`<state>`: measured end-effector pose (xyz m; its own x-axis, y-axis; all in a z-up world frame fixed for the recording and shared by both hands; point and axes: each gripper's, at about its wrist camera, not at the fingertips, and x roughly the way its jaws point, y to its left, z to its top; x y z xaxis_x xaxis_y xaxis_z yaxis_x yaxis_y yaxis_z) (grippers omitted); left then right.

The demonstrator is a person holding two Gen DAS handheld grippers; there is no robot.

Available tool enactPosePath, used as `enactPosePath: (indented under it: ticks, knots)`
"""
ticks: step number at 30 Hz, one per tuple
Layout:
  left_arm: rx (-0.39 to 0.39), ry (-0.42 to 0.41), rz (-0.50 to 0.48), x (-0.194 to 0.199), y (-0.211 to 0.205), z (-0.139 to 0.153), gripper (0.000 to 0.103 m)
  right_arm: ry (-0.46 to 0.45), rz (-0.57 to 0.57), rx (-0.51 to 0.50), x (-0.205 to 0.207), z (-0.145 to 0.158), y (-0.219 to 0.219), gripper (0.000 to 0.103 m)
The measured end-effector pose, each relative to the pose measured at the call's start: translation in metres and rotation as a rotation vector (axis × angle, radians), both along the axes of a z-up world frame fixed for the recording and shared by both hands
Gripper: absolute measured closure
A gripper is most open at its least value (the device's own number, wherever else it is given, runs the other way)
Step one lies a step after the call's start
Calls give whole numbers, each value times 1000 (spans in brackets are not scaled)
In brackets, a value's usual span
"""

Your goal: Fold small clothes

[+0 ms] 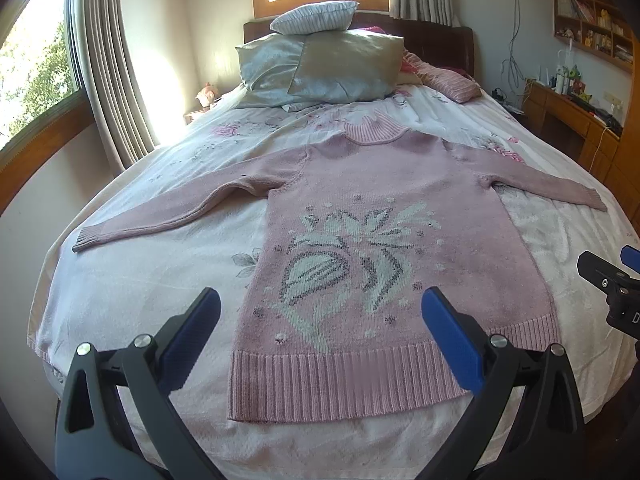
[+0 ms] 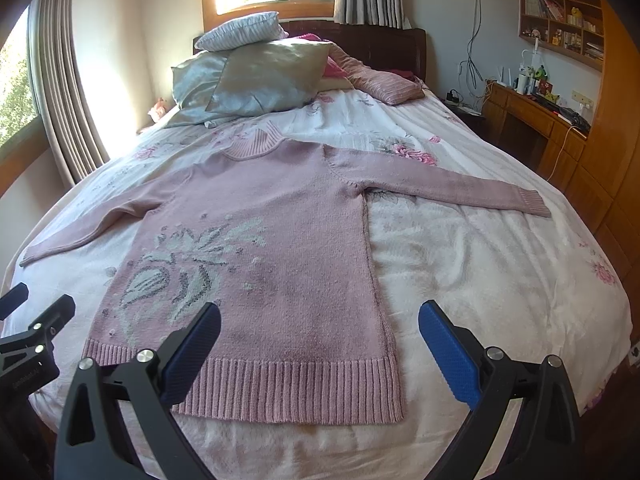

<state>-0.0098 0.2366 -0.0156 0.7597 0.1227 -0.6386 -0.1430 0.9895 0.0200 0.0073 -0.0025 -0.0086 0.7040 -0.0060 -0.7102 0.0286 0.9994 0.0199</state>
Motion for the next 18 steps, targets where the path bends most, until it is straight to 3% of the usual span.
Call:
enactPosePath:
  ticks: [18]
  knots:
    - [-1,7,-2,6,0,-3,3,10,2,-4,6,-9,2,4]
